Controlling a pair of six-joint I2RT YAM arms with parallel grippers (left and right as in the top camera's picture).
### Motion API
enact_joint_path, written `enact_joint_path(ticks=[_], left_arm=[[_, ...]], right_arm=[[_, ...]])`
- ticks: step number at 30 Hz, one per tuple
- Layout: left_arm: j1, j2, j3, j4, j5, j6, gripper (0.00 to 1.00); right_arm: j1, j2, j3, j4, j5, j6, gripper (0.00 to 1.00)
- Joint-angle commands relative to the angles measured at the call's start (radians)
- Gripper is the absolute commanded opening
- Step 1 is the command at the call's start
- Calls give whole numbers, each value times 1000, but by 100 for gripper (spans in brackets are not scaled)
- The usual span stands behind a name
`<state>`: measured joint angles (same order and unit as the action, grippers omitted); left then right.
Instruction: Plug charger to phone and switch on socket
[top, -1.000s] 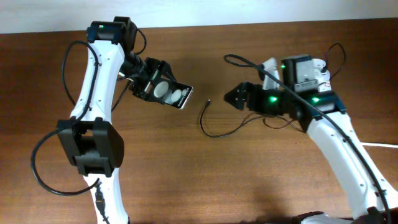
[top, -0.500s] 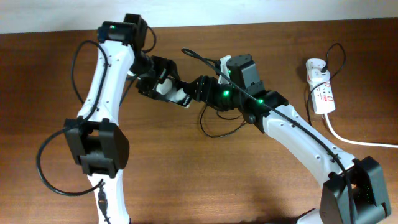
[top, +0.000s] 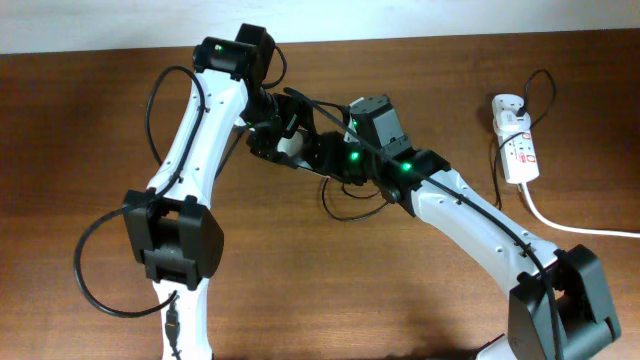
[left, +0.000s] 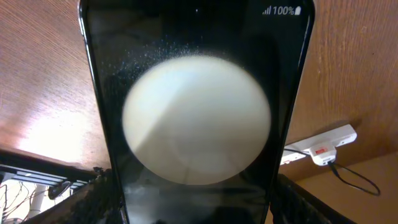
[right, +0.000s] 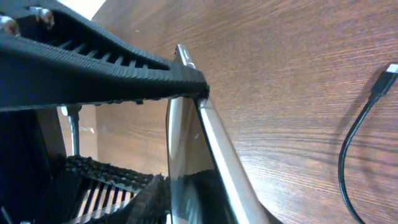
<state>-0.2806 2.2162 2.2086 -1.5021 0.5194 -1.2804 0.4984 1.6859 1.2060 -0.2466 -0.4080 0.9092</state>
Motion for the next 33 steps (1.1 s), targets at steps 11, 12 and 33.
enact_joint_path(ticks=[11, 12, 33], left_arm=[[-3, -6, 16, -2, 18, -13, 40], [-3, -6, 16, -2, 18, -13, 43], [60, -6, 16, 521, 879, 830, 99]], right_arm=[[-4, 3, 10, 46, -3, -5, 4], [-14, 3, 10, 42, -7, -6, 4], [-342, -519, -456, 534, 19, 301, 4]])
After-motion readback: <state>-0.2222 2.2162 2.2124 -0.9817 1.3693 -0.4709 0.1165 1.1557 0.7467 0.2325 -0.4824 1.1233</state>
